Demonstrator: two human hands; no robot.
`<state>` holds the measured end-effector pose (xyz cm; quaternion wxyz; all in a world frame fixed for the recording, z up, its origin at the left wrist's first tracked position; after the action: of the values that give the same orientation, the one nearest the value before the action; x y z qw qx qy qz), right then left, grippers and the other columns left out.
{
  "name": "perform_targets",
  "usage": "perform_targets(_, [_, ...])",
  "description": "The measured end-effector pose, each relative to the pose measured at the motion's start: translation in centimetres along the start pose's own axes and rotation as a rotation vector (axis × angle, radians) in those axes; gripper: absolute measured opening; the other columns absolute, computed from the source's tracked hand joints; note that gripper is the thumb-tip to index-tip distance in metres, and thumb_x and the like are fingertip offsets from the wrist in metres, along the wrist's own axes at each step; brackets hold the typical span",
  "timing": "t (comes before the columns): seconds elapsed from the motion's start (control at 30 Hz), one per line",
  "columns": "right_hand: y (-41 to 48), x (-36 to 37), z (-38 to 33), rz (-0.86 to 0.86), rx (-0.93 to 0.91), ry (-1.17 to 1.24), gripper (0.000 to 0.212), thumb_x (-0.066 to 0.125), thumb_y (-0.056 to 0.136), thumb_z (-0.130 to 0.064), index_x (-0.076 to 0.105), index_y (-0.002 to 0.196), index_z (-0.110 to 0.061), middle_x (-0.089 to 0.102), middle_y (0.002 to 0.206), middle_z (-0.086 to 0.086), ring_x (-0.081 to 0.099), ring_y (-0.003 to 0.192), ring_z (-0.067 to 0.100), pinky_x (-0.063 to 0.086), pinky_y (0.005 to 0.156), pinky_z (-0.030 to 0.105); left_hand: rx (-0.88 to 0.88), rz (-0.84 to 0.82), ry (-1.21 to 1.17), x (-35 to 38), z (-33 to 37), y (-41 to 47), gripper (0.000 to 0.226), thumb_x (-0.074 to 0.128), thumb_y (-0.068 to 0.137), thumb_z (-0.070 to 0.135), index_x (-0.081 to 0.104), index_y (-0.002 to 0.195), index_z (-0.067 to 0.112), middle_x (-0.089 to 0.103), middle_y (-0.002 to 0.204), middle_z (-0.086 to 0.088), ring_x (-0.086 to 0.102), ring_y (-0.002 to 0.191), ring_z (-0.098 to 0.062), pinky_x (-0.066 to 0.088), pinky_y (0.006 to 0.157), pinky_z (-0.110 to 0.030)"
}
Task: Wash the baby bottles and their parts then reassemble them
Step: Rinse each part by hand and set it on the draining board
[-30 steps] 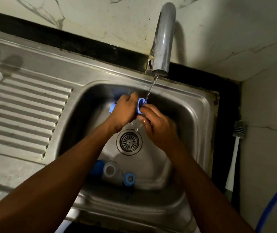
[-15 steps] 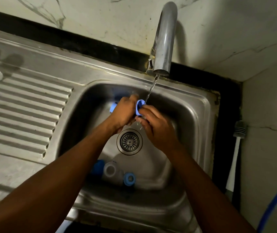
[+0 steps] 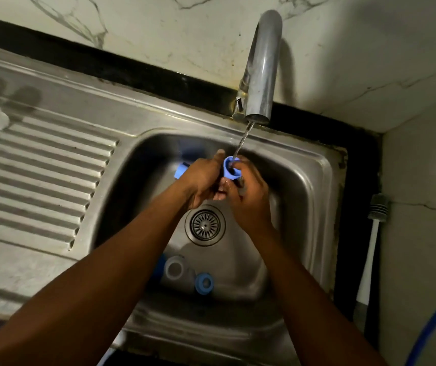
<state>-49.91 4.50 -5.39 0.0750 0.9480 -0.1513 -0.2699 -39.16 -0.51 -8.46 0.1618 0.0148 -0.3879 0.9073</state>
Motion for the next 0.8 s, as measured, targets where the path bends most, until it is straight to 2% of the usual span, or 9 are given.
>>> perform_targets(0.07, [-0.3,0.2,1.0,0.089,0.07,-0.015,0.023,0.061,0.091,-0.011,0.067,0.112,-0.003,0.067,0.115,0.01,0.063,0.108,0.022,0.052,0.094,0.04,0.023,0.077,0.098,-0.2,-0.7,0.6,0.048,0.041,0.106,0.041,0.07,0.106,0.003,0.072,0.096,-0.026,0.069,0.076,-0.031,0.059,0.066,-0.038])
perform_targets(0.17, [-1.0,1.7,1.9,0.072,0.151,-0.16,0.032,0.056,0.085,-0.022,0.072,0.107,-0.005,0.068,0.117,0.011,0.063,0.111,0.024,0.051,0.094,0.039,0.06,0.203,0.073,-1.0,-1.2,1.0,0.043,0.042,0.106,0.034,0.07,0.107,0.003,0.072,0.104,-0.026,0.071,0.095,-0.04,0.06,0.085,-0.051])
perform_targets(0.23, [-0.7,1.9,2.5,0.125,0.216,-0.147,0.024,0.063,0.085,-0.021,0.073,0.101,-0.006,0.069,0.107,0.009,0.065,0.1,0.025,0.053,0.087,0.04,0.06,0.189,0.013,-1.0,-1.8,0.8,0.042,0.04,0.107,0.033,0.07,0.109,0.004,0.073,0.105,-0.022,0.07,0.1,-0.038,0.057,0.089,-0.049])
perform_targets(0.33, [-0.2,3.0,2.4,0.058,0.263,-0.179,0.015,0.069,0.086,-0.015,0.074,0.096,-0.005,0.07,0.097,0.009,0.066,0.09,0.023,0.055,0.082,0.04,0.067,0.154,0.022,-1.3,-2.7,0.7,0.041,0.038,0.107,0.031,0.07,0.112,0.006,0.074,0.107,-0.018,0.068,0.107,-0.036,0.057,0.09,-0.044])
perform_targets(0.43, [0.7,3.7,3.3,-0.014,0.506,-0.041,0.019,0.065,0.094,-0.022,0.069,0.078,-0.011,0.07,0.079,0.008,0.067,0.076,0.023,0.055,0.073,0.04,0.097,0.088,-0.069,-1.2,-3.2,0.3,0.04,0.037,0.107,0.033,0.068,0.117,0.01,0.074,0.109,-0.008,0.069,0.104,-0.024,0.056,0.087,-0.034])
perform_targets(0.57, [0.8,4.6,3.2,-0.117,0.881,0.31,0.041,0.043,0.105,-0.041,0.068,0.079,-0.022,0.069,0.076,0.001,0.065,0.071,0.018,0.051,0.06,0.031,0.19,0.055,-0.129,-0.8,-2.8,-0.2,0.035,0.042,0.107,0.027,0.063,0.128,0.007,0.07,0.104,-0.01,0.064,0.083,-0.015,0.053,0.063,-0.021])
perform_targets(0.63, [0.3,4.6,2.9,-0.093,1.039,0.55,0.038,0.042,0.105,-0.04,0.068,0.086,-0.02,0.071,0.078,0.001,0.068,0.071,0.017,0.056,0.07,0.034,0.264,0.035,-0.044,-0.4,-2.4,-0.3,0.033,0.051,0.104,0.02,0.059,0.136,0.018,0.07,0.114,-0.006,0.067,0.093,-0.013,0.057,0.072,-0.022])
perform_targets(0.7, [-0.4,4.8,2.5,-0.079,1.189,0.801,0.034,0.045,0.104,-0.036,0.068,0.092,-0.015,0.075,0.079,0.005,0.072,0.071,0.018,0.06,0.068,0.031,0.365,0.054,0.072,-0.1,-2.0,-0.3,0.045,0.062,0.098,0.014,0.054,0.141,0.024,0.068,0.126,-0.003,0.067,0.111,-0.013,0.056,0.094,-0.029])
perform_targets(0.8, [-0.8,4.4,1.5,-0.164,1.165,0.831,0.037,0.04,0.105,-0.038,0.068,0.101,-0.013,0.075,0.084,0.007,0.073,0.074,0.018,0.06,0.063,0.029,0.529,0.208,0.171,-0.3,-0.7,-1.2,0.03,0.072,0.089,0.011,0.072,0.119,0.017,0.077,0.105,-0.002,0.073,0.098,-0.014,0.058,0.093,-0.043])
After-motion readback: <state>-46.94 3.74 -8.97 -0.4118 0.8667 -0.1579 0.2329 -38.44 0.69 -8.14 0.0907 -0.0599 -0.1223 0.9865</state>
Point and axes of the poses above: each hand's wrist, its own y-axis towards the middle knuckle, its own x-axis out of the palm, z = x × y, the point moved 7 cm from there along y, towards the middle knuckle
